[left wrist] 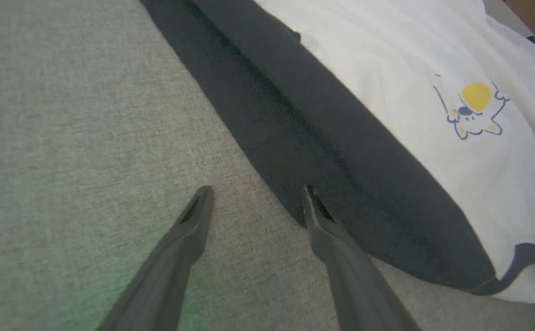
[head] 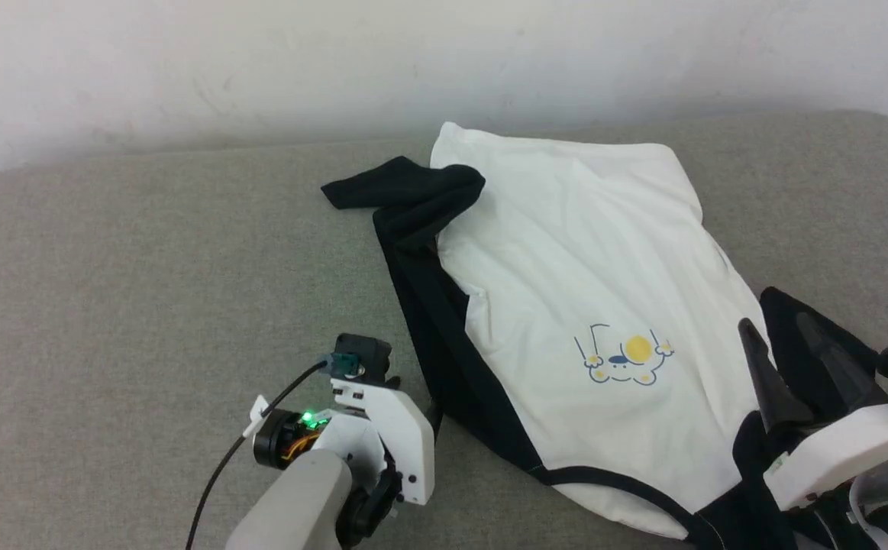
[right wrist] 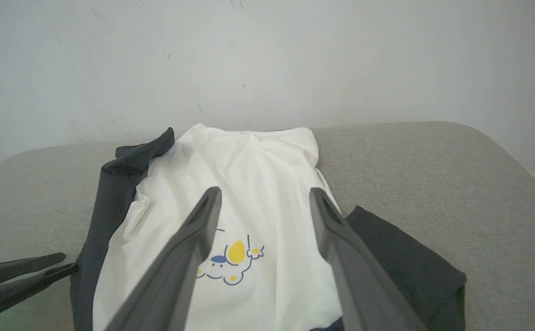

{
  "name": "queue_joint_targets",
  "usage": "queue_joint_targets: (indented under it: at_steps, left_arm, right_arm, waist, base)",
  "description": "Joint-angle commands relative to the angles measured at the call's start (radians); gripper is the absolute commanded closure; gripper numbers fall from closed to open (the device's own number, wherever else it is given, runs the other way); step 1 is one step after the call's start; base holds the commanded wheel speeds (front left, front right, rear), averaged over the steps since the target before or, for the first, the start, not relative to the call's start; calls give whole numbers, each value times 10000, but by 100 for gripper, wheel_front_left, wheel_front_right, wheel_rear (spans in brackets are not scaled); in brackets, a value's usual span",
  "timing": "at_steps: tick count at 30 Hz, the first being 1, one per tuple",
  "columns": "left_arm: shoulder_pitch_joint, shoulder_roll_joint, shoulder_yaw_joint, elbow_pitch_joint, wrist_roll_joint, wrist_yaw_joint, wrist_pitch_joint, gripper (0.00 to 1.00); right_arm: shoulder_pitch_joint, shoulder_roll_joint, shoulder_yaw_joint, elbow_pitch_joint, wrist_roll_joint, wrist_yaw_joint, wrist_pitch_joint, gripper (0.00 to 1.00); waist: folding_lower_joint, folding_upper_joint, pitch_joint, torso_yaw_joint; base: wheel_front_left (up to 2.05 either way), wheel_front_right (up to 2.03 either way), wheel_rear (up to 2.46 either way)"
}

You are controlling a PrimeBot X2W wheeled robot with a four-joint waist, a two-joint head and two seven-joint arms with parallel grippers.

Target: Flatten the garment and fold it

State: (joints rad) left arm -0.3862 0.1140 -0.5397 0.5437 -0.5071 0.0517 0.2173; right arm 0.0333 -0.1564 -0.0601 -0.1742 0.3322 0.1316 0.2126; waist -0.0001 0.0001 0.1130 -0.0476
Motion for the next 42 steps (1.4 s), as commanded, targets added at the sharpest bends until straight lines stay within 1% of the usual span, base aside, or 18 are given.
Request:
queue_joint_targets:
  at_steps: [1,6,10,11,12,13,14,16,20,24,27,31,34,38,41,42]
  left_arm:
    - [145,59,-24,-133,28,92,88,0]
    - [414,179,-127,-1150,13,539,939,0]
    - [686,326,-467,-1423,-46,586,2017,0]
    - [762,398,-592,-1448,-25,576,2306,25]
    - [846,457,-694,-1489,-32,545,2540,97]
    - [940,512,-767,-1544,-62,508,2724,100]
    - [1032,551,-789,-1635,-109,486,2801,100]
    - [1222,567,-647,-1879,-234,550,2586,100]
    - [1717,754,-223,-2550,-249,861,1605,100]
    - [2457,1074,428,-3700,-290,1413,662,100]
    - [3117,1444,857,-4774,-302,1869,420,100]
    - [4039,2041,1294,-6099,-237,2483,571,100]
    - [4673,2360,1585,-6744,-269,2910,786,100]
    - [5300,2799,1604,-6838,-113,3320,1343,100]
    - [5431,2853,1283,-6583,-47,3324,1768,100]
    - [5341,2789,1252,-6552,23,3324,1633,56]
  right_arm:
    - [63,40,7,-42,-57,-9,27,0]
    - [-61,42,45,-63,-31,-9,-9,0]
    - [-155,58,-1,7,-17,-9,-93,0]
    - [-173,57,-17,29,-13,-9,-118,0]
    - [-192,55,-29,56,-11,-9,-142,0]
    - [-211,55,-41,86,-12,-9,-162,0]
    - [-232,60,-62,117,-13,-9,-182,0]
    - [-258,60,-104,183,-24,-9,-218,0]
    - [-226,20,-185,286,-59,-9,-260,0]
    - [-102,25,-310,327,-101,-9,-256,0]
    - [38,36,-369,340,-153,-9,-221,0]
    - [181,63,-360,395,-252,-9,-181,0]
    - [236,85,-307,464,-343,-9,-114,0]
    - [365,144,-355,752,-526,-9,181,0]
    - [461,148,-418,1055,-819,-9,571,0]
    - [459,174,-438,1124,-845,-9,716,0]
  waist:
    - [1,-1,175,-75]
    - [1,-1,514,-228]
    - [1,-1,675,-304]
    - [1,-1,696,-308]
    - [1,-1,702,-308]
    - [1,-1,694,-306]
    - [1,-1,671,-291]
    - [1,-1,556,-224]
    - [1,-1,171,3]
    - [1,-1,-256,356]
    - [1,-1,-489,656]
    - [1,-1,-626,1009]
    - [1,-1,-631,1211]
    - [1,-1,-603,1418]
    - [1,-1,-590,1526]
    - [1,-1,-578,1551]
  base:
    - [0,0,0]
    - [0,0,0]
    - [0,0,0]
    - [0,0,0]
    - [0,0,0]
    - [0,0,0]
    - [0,0,0]
    - [0,0,0]
    - [0,0,0]
    - [0,0,0]
    - [0,0,0]
    - [0,0,0]
    - [0,0,0]
    - [0,0,0]
    - [0,0,0]
    - [0,0,0]
